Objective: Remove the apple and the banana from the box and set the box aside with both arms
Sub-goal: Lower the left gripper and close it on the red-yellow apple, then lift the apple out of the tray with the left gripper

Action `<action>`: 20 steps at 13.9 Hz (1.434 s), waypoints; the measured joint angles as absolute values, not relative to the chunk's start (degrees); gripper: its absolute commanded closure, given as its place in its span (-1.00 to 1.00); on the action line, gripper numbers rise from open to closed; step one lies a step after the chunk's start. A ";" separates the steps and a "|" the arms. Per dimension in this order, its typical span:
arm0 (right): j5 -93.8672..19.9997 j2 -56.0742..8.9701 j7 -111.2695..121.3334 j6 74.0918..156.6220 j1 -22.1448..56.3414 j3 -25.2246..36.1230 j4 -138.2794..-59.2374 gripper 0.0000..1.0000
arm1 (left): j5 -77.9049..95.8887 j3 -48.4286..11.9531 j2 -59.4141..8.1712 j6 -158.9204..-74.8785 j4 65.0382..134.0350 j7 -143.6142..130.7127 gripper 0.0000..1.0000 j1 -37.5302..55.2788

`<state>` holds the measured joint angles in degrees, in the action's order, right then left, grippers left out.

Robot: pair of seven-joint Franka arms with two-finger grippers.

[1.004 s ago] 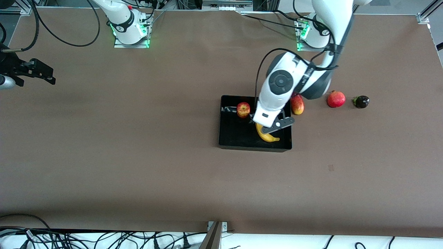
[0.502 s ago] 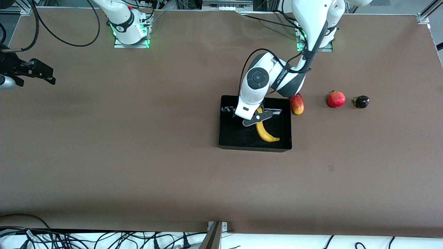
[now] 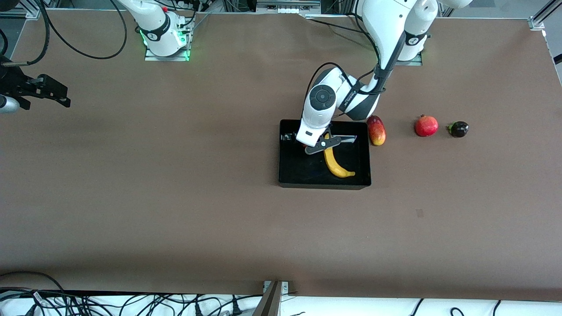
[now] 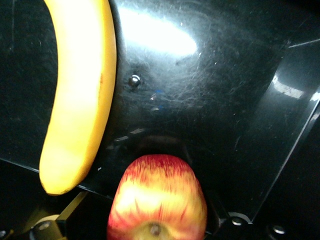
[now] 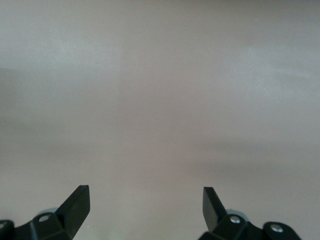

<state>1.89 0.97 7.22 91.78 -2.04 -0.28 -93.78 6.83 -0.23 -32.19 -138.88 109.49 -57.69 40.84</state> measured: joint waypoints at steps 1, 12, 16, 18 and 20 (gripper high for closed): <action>1.89 0.97 7.22 91.78 -2.04 -0.28 -93.78 -1.00 | 6.83 -0.23 -32.19 -138.90 109.52 -57.99 -0.14 40.84; 1.89 0.97 7.22 91.78 -2.04 -0.27 -93.79 -1.00 | 6.83 -0.33 -30.75 -132.69 106.48 -58.50 1.00 39.72; 1.89 0.97 7.22 91.78 -2.04 -0.27 -93.79 -1.00 | 6.83 -0.10 -24.83 -115.07 97.11 -51.65 1.00 31.05; 1.89 0.97 7.22 91.78 -2.04 -0.27 -93.78 -1.00 | 6.83 0.03 -22.25 -108.65 94.55 -44.84 1.00 25.09; 1.89 0.97 7.22 91.78 -2.04 -0.26 -93.78 -1.00 | 6.80 0.15 -21.13 -104.15 93.97 -35.96 1.00 18.90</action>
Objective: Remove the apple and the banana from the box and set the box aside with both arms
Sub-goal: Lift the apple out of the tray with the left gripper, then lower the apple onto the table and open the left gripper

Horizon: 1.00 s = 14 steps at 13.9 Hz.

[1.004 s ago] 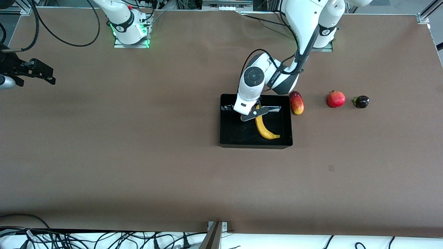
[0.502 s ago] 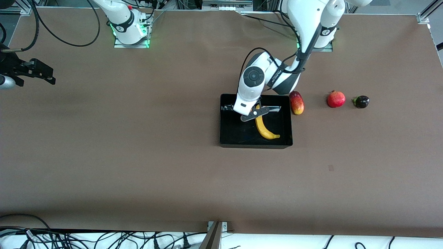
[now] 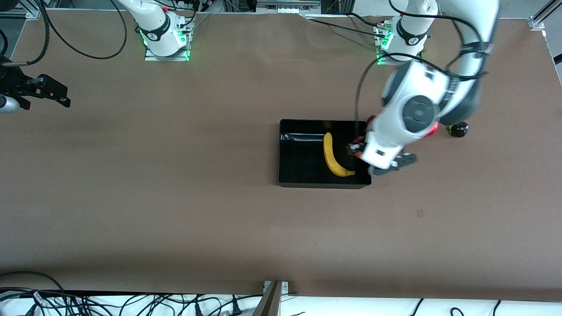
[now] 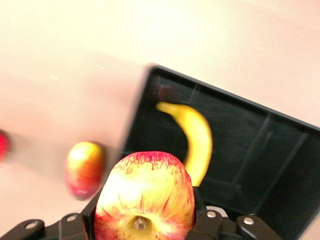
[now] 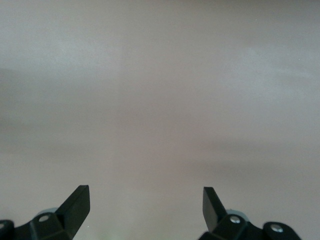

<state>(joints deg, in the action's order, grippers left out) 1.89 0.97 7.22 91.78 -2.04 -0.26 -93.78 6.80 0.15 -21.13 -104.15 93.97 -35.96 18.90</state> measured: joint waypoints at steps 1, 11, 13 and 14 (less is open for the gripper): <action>1.89 0.97 7.22 91.78 -2.04 -0.26 -93.78 -1.00 | 6.75 0.24 -21.14 -102.94 94.03 -31.02 1.00 15.85; 1.89 0.97 7.22 91.78 -2.04 -0.25 -93.78 -1.00 | 2.17 0.66 -33.45 -121.91 95.62 -4.03 1.00 1.45; 1.89 0.97 7.22 91.78 -2.04 -0.26 -93.78 -1.00 | 2.14 0.83 -35.60 -127.19 95.68 -4.03 1.00 1.22; 1.89 0.97 7.22 91.78 -2.04 -0.26 -93.78 -1.00 | 1.99 0.95 -36.65 -129.24 95.72 -4.01 1.00 1.06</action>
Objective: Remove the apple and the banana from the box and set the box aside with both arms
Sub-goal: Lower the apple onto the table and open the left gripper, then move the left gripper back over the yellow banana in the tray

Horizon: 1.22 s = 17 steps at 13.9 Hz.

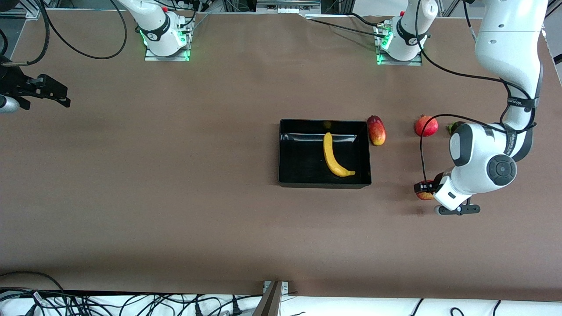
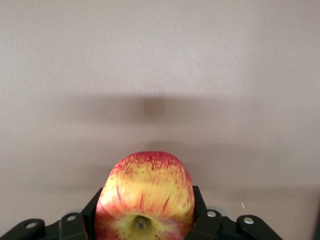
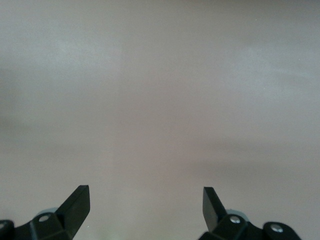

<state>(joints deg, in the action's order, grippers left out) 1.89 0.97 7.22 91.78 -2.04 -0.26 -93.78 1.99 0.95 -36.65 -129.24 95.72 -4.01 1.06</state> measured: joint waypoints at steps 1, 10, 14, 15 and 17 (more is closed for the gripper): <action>1.89 0.97 7.22 91.78 -2.04 -0.25 -93.78 -1.00 | 1.42 1.16 -37.65 -130.99 95.74 -4.00 1.00 0.92; 1.89 0.97 7.22 91.78 -2.03 -0.24 -93.78 -1.00 | -2.62 2.18 -41.36 -135.94 95.77 -3.99 -1.00 0.68; 1.89 0.97 7.22 91.78 -2.03 -0.24 -93.78 -1.00 | -2.60 4.15 -38.95 -126.56 93.03 -4.47 -1.00 2.08; 1.89 0.97 7.22 91.78 -2.03 -0.24 -93.78 -1.00 | -2.16 5.61 -37.06 -123.80 92.31 -6.05 -1.00 3.64; 1.89 0.97 7.22 91.78 -2.03 -0.24 -93.78 -1.00 | 0.68 6.80 -32.86 -120.03 91.93 -12.88 -1.00 7.24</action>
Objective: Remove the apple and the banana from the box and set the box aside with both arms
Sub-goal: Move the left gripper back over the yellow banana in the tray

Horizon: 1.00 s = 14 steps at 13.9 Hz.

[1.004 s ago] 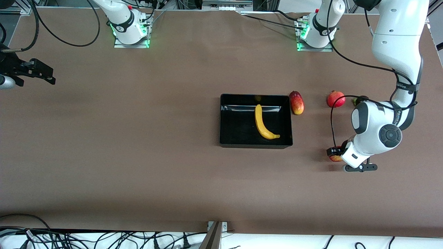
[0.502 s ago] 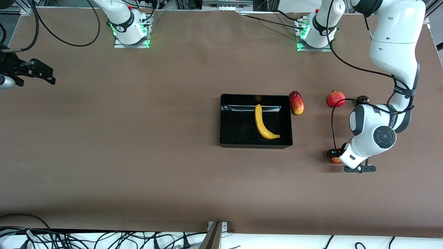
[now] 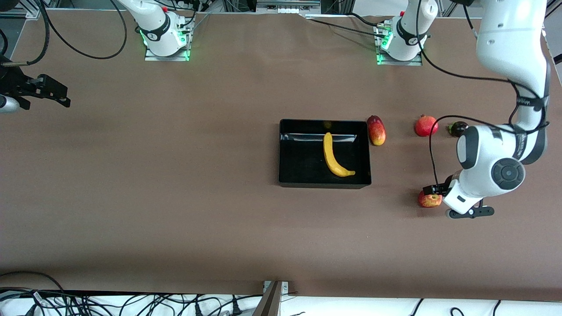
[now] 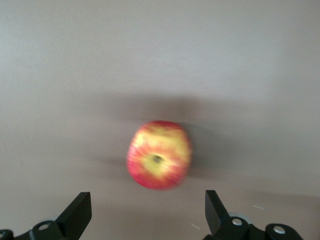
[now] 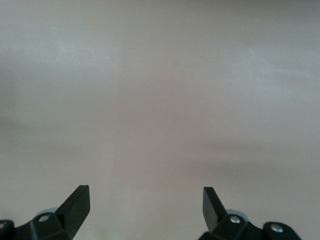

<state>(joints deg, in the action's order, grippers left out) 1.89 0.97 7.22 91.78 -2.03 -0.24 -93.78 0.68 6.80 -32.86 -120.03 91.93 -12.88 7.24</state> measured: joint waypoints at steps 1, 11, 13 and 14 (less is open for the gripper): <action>1.89 0.97 7.22 91.78 -2.03 -0.24 -93.78 -1.00 | 2.02 6.89 -31.44 -119.14 91.96 -18.18 -1.00 9.85; 1.89 0.97 7.22 91.78 -2.03 -0.24 -93.78 -1.00 | 4.66 7.07 -33.14 -120.28 92.65 -56.66 -1.00 29.91; 1.89 0.97 7.22 91.78 -2.03 -0.24 -93.78 -1.00 | 5.45 7.06 -33.75 -121.47 92.86 -59.47 -1.00 30.25; 1.89 0.97 7.22 91.78 -2.03 -0.24 -93.78 -1.00 | 5.60 6.91 -34.25 -121.63 92.97 -59.80 -1.00 30.44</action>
<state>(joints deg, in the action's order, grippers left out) 1.89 0.97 7.22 91.78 -2.03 -0.24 -93.78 5.60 6.91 -34.25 -121.63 92.97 -59.80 30.44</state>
